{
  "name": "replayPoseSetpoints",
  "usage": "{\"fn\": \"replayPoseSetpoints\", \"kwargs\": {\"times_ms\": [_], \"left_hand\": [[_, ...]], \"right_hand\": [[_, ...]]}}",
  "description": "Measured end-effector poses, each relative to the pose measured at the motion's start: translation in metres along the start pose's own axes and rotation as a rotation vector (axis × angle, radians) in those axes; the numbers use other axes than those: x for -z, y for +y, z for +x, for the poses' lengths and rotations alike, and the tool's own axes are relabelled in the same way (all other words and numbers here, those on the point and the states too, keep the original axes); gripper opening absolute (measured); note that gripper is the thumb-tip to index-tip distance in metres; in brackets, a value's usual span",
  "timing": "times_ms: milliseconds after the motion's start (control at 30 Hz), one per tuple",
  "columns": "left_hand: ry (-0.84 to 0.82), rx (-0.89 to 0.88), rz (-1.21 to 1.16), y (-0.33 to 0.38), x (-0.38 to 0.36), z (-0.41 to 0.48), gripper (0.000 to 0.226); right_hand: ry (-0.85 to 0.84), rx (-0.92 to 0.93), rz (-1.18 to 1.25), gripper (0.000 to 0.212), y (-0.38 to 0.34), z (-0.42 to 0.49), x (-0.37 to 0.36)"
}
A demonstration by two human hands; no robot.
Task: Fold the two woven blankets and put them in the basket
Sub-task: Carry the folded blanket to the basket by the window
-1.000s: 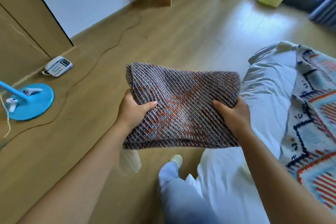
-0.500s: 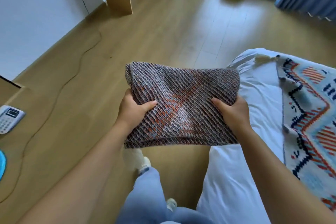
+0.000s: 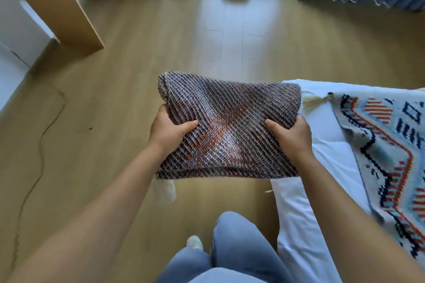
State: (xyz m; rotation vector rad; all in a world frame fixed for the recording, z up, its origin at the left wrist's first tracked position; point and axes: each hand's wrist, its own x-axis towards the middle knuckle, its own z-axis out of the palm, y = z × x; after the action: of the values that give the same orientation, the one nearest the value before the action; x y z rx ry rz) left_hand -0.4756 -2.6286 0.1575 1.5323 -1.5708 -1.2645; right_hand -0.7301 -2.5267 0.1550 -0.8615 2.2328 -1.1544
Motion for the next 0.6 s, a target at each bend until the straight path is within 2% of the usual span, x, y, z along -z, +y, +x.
{"fn": "replayPoseSetpoints", "kwargs": {"times_ms": [300,600], "left_hand": [[-0.077,0.008,-0.005,0.063,-0.059,0.225,0.054],[-0.057,0.009,0.044,0.132,-0.091,0.446,0.062]], "right_hand": [[0.037,-0.071,0.041,0.049,-0.043,0.217,-0.043],[0.014,-0.057,0.017,0.045,-0.110,0.434,-0.091]]}}
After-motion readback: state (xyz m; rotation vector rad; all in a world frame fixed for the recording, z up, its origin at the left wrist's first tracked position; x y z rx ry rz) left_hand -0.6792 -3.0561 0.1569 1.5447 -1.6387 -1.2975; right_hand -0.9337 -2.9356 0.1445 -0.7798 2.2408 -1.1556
